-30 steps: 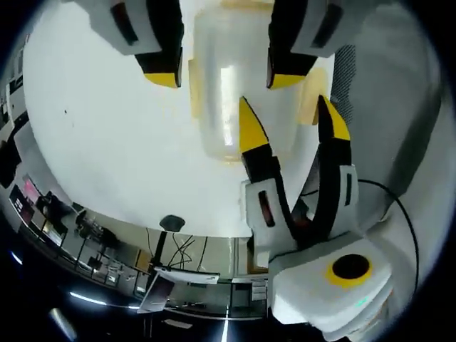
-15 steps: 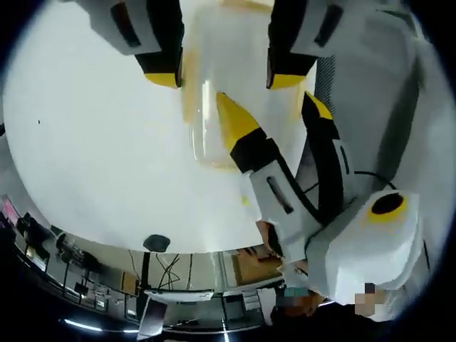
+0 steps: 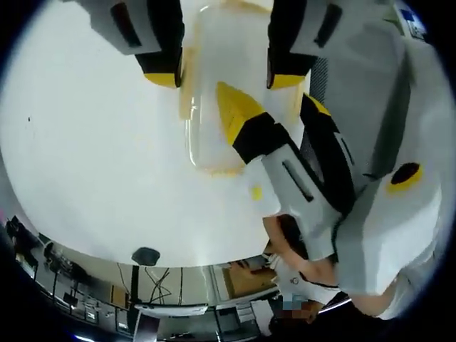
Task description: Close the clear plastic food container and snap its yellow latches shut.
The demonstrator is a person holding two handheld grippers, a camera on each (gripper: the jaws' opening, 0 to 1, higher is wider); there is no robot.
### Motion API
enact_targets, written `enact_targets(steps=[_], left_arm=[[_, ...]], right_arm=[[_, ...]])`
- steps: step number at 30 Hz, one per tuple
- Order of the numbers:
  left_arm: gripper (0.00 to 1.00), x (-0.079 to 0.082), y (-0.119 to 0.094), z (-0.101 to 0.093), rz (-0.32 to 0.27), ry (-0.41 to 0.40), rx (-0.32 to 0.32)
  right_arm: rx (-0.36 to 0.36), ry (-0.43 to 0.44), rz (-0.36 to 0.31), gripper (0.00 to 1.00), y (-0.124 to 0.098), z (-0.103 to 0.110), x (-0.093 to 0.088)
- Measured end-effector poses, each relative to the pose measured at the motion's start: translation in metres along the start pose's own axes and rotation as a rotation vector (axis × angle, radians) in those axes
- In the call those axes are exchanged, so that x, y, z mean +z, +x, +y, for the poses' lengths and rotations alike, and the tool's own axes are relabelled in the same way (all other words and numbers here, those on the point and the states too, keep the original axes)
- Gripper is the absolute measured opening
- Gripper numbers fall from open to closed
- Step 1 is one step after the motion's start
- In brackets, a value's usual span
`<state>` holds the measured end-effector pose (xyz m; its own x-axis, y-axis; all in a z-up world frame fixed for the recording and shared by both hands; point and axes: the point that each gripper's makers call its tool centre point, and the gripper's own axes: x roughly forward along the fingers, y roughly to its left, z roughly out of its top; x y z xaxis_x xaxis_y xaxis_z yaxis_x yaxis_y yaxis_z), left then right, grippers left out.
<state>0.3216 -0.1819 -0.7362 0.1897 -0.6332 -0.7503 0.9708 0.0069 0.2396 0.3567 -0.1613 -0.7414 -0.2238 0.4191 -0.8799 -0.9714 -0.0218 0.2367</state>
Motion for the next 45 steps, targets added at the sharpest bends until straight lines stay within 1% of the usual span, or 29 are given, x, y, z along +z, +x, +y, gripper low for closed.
enact_targets(steps=[5, 7, 8, 9, 10, 11, 12, 14, 15, 16, 17, 18, 20, 21, 22, 24, 25, 26, 27, 28, 29, 30, 31, 33, 37, 39, 42, 43, 45], left_arm=[[0.53, -0.001, 0.000, 0.001, 0.031, -0.006, 0.002], [0.53, -0.001, 0.000, 0.001, 0.030, -0.007, 0.001], [0.53, -0.002, 0.000, 0.001, 0.024, -0.010, 0.003], [0.52, -0.003, -0.001, -0.002, 0.028, -0.020, -0.006], [0.52, -0.002, -0.003, 0.000, 0.021, -0.011, 0.004], [0.52, -0.002, -0.003, -0.001, 0.021, -0.018, 0.005], [0.52, -0.002, -0.002, 0.000, 0.020, -0.016, 0.006], [0.52, -0.003, -0.002, 0.000, 0.015, -0.020, 0.019], [0.52, -0.003, -0.001, -0.001, 0.013, -0.004, 0.033], [0.52, -0.003, -0.001, 0.000, 0.002, -0.016, 0.045], [0.51, -0.002, -0.001, 0.000, -0.013, 0.007, 0.058], [0.51, -0.003, -0.001, -0.001, -0.017, -0.008, 0.059], [0.49, -0.001, 0.000, -0.003, -0.001, 0.009, 0.068], [0.47, 0.004, 0.004, -0.005, -0.015, 0.077, 0.076], [0.46, -0.005, 0.001, 0.004, 0.023, 0.017, 0.137], [0.47, 0.001, 0.003, 0.001, -0.004, 0.014, 0.100], [0.47, 0.000, 0.002, 0.000, -0.018, 0.002, 0.107], [0.47, 0.002, 0.002, -0.002, -0.050, -0.030, 0.089], [0.48, 0.002, 0.000, -0.001, -0.051, -0.019, 0.072], [0.48, 0.001, 0.000, -0.001, -0.035, -0.020, 0.072], [0.48, 0.002, 0.001, -0.003, -0.034, -0.013, 0.072], [0.49, 0.005, 0.002, -0.006, -0.054, 0.010, 0.049], [0.49, 0.004, 0.000, -0.003, -0.047, -0.006, 0.049], [0.49, 0.004, 0.001, -0.005, -0.038, 0.005, 0.051], [0.49, 0.005, -0.001, -0.004, -0.065, -0.025, 0.046], [0.49, 0.012, -0.001, -0.002, -0.135, -0.144, 0.050], [0.50, 0.010, -0.002, -0.001, -0.126, -0.133, 0.051], [0.49, 0.010, -0.002, -0.001, -0.129, -0.145, 0.049], [0.50, 0.010, -0.005, 0.000, -0.126, -0.135, 0.047]], right_arm=[[0.004, 0.007, 0.035, 0.43, 0.001, -0.001, 0.000], [-0.001, 0.044, 0.039, 0.40, 0.000, -0.003, 0.001], [0.011, 0.077, 0.043, 0.39, 0.001, -0.002, 0.001], [0.048, 0.094, 0.013, 0.37, 0.006, 0.006, 0.007], [0.032, 0.052, 0.059, 0.37, 0.001, 0.002, 0.000], [0.033, 0.047, 0.067, 0.38, 0.000, 0.002, 0.000], [0.032, 0.028, 0.095, 0.38, 0.001, 0.001, 0.000], [0.026, 0.035, 0.093, 0.38, 0.001, 0.001, 0.001], [0.027, 0.040, 0.088, 0.38, 0.001, 0.001, 0.000], [0.027, 0.044, 0.084, 0.38, 0.000, 0.002, 0.000], [0.027, 0.042, 0.082, 0.38, 0.001, 0.001, 0.000], [0.024, 0.046, 0.083, 0.38, 0.001, 0.002, 0.000], [0.032, 0.036, 0.106, 0.38, 0.002, 0.001, 0.001], [0.028, 0.051, 0.117, 0.40, 0.003, 0.001, 0.002], [0.019, 0.026, 0.153, 0.40, 0.001, -0.002, -0.001], [0.023, 0.016, 0.133, 0.41, 0.002, 0.001, 0.000], [0.028, -0.007, 0.103, 0.41, 0.002, 0.000, 0.001], [0.036, -0.011, 0.080, 0.41, 0.002, 0.002, 0.001], [0.032, -0.014, 0.070, 0.41, 0.001, 0.001, 0.001], [0.031, 0.006, 0.064, 0.41, 0.001, 0.001, 0.000], [0.035, 0.001, 0.057, 0.42, 0.000, 0.001, 0.000], [0.033, -0.003, 0.053, 0.42, 0.002, 0.001, 0.001], [0.031, 0.002, 0.051, 0.42, 0.002, 0.001, 0.001], [0.027, 0.015, 0.047, 0.42, 0.001, 0.001, 0.001], [0.001, 0.001, 0.016, 0.42, -0.001, 0.003, 0.002], [-0.016, 0.013, -0.001, 0.42, -0.002, 0.003, 0.002], [-0.031, 0.016, -0.016, 0.43, -0.002, 0.003, 0.002], [-0.045, 0.019, -0.023, 0.44, -0.003, 0.001, 0.002], [-0.063, 0.017, -0.030, 0.47, -0.004, -0.001, 0.003]])
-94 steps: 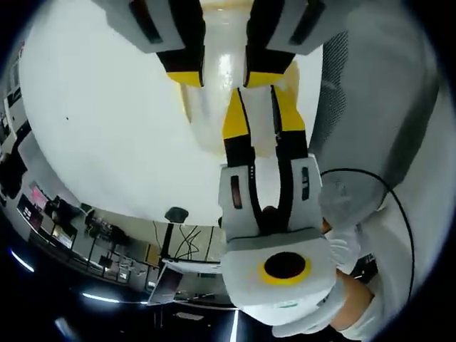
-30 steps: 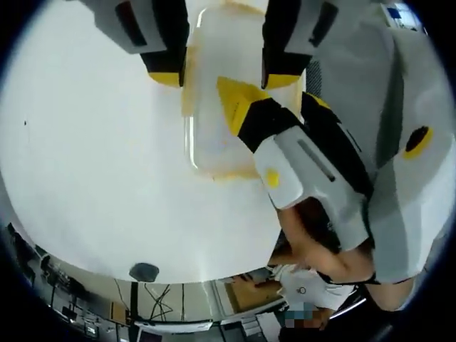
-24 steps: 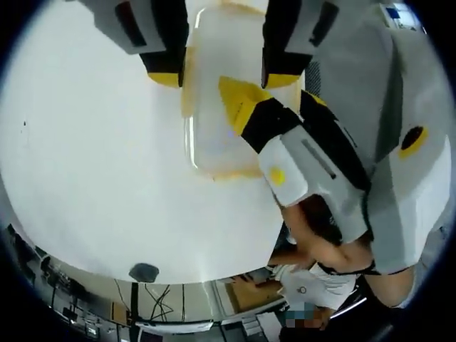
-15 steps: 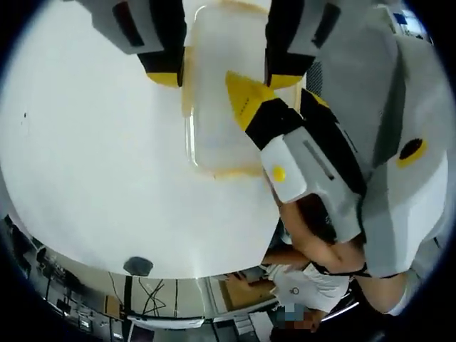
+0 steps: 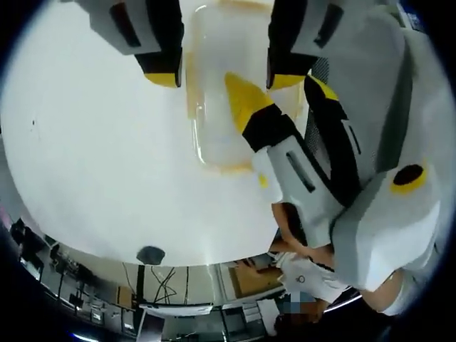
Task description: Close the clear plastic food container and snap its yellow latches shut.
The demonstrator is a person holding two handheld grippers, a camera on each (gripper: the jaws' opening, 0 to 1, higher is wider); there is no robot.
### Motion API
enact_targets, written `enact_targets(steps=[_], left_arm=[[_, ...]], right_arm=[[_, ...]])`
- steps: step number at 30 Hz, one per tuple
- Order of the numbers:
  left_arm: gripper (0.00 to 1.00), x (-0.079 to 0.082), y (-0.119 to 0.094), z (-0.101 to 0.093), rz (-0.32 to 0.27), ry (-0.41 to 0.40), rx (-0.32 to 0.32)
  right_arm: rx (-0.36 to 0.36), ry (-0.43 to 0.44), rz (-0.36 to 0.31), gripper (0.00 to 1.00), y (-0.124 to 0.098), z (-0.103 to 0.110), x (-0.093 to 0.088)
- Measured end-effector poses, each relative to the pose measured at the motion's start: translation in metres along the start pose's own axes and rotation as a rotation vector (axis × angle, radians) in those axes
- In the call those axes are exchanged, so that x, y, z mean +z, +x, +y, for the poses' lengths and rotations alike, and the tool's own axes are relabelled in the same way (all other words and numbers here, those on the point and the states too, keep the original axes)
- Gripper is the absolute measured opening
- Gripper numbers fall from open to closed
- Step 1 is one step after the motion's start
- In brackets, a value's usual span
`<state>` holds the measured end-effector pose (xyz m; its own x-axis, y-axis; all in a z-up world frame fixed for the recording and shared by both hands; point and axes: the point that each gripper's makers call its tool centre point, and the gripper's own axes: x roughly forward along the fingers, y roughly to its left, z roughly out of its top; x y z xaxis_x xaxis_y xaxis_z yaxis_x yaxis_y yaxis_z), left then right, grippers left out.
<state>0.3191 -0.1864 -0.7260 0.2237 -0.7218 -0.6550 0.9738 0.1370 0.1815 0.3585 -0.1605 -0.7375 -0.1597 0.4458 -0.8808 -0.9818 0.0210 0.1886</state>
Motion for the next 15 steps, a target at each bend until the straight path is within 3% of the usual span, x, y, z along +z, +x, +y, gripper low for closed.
enact_targets(steps=[5, 10, 15], left_arm=[[0.56, 0.021, -0.011, 0.005, -0.082, 0.000, -0.018], [0.58, 0.029, -0.020, 0.013, -0.098, -0.029, -0.034], [0.68, 0.032, -0.030, 0.020, -0.112, -0.040, -0.049]], right_arm=[[-0.043, -0.043, -0.016, 0.53, -0.007, 0.002, -0.001], [-0.073, -0.036, -0.074, 0.57, -0.017, 0.004, 0.003], [-0.108, -0.041, -0.112, 0.64, -0.028, 0.010, 0.002]])
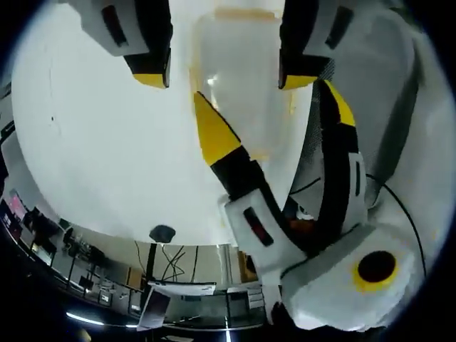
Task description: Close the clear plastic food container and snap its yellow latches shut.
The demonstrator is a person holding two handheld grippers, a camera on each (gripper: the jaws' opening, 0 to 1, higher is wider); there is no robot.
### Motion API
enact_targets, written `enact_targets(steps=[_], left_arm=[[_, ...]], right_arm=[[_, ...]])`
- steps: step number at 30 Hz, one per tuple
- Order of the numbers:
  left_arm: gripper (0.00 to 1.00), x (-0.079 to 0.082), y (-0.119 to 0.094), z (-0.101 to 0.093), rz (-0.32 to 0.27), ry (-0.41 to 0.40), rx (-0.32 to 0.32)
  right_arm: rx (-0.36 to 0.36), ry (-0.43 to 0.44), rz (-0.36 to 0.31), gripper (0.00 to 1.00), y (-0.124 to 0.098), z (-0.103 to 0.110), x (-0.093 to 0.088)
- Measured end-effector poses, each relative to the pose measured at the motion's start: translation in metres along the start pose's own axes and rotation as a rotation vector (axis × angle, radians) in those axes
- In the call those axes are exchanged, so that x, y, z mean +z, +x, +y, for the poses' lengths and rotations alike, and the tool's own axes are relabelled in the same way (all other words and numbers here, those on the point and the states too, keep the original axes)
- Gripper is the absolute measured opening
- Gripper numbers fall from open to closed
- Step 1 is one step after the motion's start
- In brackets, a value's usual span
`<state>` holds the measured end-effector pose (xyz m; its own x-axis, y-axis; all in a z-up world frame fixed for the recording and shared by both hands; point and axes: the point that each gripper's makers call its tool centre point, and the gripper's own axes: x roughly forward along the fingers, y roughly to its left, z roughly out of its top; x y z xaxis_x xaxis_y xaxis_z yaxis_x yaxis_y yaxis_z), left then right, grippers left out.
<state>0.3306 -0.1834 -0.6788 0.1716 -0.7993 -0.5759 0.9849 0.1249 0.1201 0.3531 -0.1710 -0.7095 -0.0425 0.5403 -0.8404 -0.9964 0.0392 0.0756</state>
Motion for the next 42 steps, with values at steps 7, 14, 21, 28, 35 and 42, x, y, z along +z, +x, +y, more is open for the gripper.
enact_targets(steps=[7, 14, 21, 28, 35, 42], left_arm=[[0.80, -0.023, -0.013, 0.002, 0.077, 0.007, -0.038], [0.83, -0.070, -0.020, 0.016, 0.217, 0.022, 0.003], [0.85, -0.086, -0.006, 0.005, 0.260, 0.011, -0.026], [0.81, -0.095, 0.003, 0.004, 0.298, 0.040, -0.034], [0.80, -0.098, 0.002, 0.006, 0.308, 0.030, -0.027], [0.80, -0.110, -0.012, 0.011, 0.329, 0.038, -0.031]], right_arm=[[-0.004, -0.027, -0.034, 0.74, -0.012, 0.017, -0.010], [-0.053, -0.090, 0.040, 0.84, 0.009, 0.033, -0.047], [-0.099, -0.099, 0.061, 0.83, 0.017, 0.028, -0.053], [-0.107, -0.106, 0.073, 0.80, 0.021, 0.020, -0.052], [-0.106, -0.081, 0.029, 0.73, 0.023, 0.021, -0.049], [-0.108, -0.085, 0.016, 0.73, 0.032, 0.020, -0.034]])
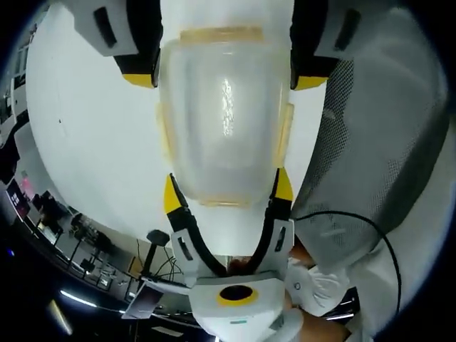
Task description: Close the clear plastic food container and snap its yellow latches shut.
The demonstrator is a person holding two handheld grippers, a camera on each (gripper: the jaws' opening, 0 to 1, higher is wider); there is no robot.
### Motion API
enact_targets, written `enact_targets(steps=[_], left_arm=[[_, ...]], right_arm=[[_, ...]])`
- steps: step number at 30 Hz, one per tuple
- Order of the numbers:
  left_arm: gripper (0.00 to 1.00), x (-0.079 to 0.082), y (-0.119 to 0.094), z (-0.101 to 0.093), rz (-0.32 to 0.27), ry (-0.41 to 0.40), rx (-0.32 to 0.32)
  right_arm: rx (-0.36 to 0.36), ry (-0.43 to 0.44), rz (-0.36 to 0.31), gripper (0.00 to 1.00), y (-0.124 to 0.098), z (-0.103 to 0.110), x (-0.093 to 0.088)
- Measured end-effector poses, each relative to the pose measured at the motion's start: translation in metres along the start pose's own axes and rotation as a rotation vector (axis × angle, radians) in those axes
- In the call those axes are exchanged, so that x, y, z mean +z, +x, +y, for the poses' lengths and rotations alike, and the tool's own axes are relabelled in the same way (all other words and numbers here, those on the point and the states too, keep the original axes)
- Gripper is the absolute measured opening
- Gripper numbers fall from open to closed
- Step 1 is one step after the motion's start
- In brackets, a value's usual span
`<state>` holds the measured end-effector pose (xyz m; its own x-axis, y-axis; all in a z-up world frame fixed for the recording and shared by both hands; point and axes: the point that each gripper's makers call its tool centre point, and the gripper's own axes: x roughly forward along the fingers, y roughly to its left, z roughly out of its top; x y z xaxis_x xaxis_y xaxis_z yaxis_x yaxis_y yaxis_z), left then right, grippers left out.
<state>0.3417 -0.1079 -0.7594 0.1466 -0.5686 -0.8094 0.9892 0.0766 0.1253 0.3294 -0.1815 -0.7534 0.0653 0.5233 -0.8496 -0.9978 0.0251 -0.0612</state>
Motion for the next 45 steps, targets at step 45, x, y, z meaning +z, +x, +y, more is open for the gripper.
enact_targets(steps=[45], left_arm=[[0.80, -0.019, 0.012, 0.148, 0.035, 0.006, 0.008]], right_arm=[[-0.014, 0.000, 0.057, 0.74, 0.023, -0.148, 0.014]])
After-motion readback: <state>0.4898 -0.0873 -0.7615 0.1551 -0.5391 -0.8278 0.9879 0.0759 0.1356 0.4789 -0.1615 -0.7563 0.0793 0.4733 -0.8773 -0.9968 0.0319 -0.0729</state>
